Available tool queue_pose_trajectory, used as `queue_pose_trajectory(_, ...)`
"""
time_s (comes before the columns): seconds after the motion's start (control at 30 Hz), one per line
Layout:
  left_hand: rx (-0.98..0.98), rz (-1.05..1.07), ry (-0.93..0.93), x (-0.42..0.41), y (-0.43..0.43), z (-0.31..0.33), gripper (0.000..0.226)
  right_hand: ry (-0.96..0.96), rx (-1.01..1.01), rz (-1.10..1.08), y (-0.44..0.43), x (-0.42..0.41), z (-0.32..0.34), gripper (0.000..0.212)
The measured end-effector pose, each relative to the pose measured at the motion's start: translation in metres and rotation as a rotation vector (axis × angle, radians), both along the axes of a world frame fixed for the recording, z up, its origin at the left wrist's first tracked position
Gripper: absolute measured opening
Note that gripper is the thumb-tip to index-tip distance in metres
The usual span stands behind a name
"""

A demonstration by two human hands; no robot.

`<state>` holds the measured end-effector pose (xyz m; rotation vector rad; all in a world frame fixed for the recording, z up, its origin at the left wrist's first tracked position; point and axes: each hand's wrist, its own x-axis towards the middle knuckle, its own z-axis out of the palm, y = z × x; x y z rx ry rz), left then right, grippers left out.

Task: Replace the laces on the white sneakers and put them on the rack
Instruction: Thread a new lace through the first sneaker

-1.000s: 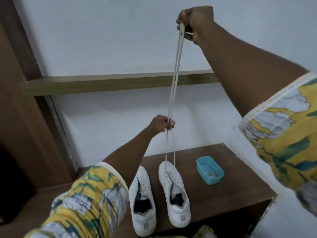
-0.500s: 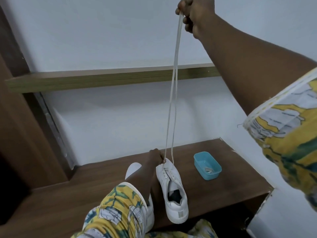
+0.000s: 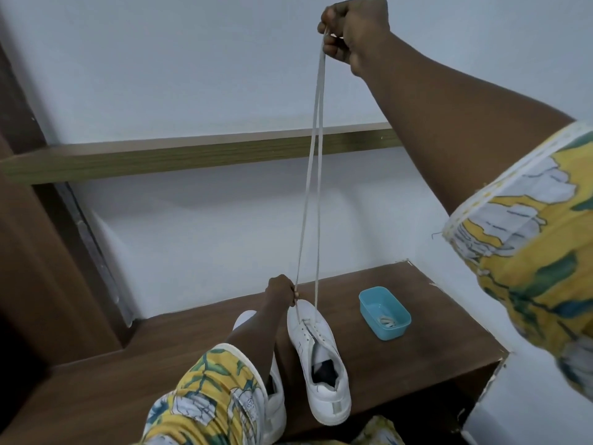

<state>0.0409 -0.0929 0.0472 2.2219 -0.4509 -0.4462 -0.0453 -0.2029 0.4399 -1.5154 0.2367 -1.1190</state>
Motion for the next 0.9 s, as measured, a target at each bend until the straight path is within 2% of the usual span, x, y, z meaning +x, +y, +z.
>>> queue_pose_trajectory(0.53, -0.097, 0.032, 0.005, -0.002, -0.004, 0.033, 0.033, -0.02, 0.061, 0.044, 0.002, 0.013, 0.004, 0.031)
queue_pose_trajectory(0.73, -0.023, -0.289, 0.02, 0.002, -0.009, 0.091, 0.029, 0.037, 0.03, 0.05, -0.002, 0.026, 0.023, 0.029)
queue_pose_trajectory(0.83, -0.133, -0.363, 0.011, 0.005, -0.011, 0.134, 0.016, 0.071, -0.001, 0.024, 0.001, 0.033, 0.029, 0.029)
queue_pose_trajectory(0.9, -0.236, -0.398, 0.007, 0.004, -0.011, 0.165, 0.017, 0.08, -0.016, 0.005, 0.003, 0.035, 0.032, 0.03)
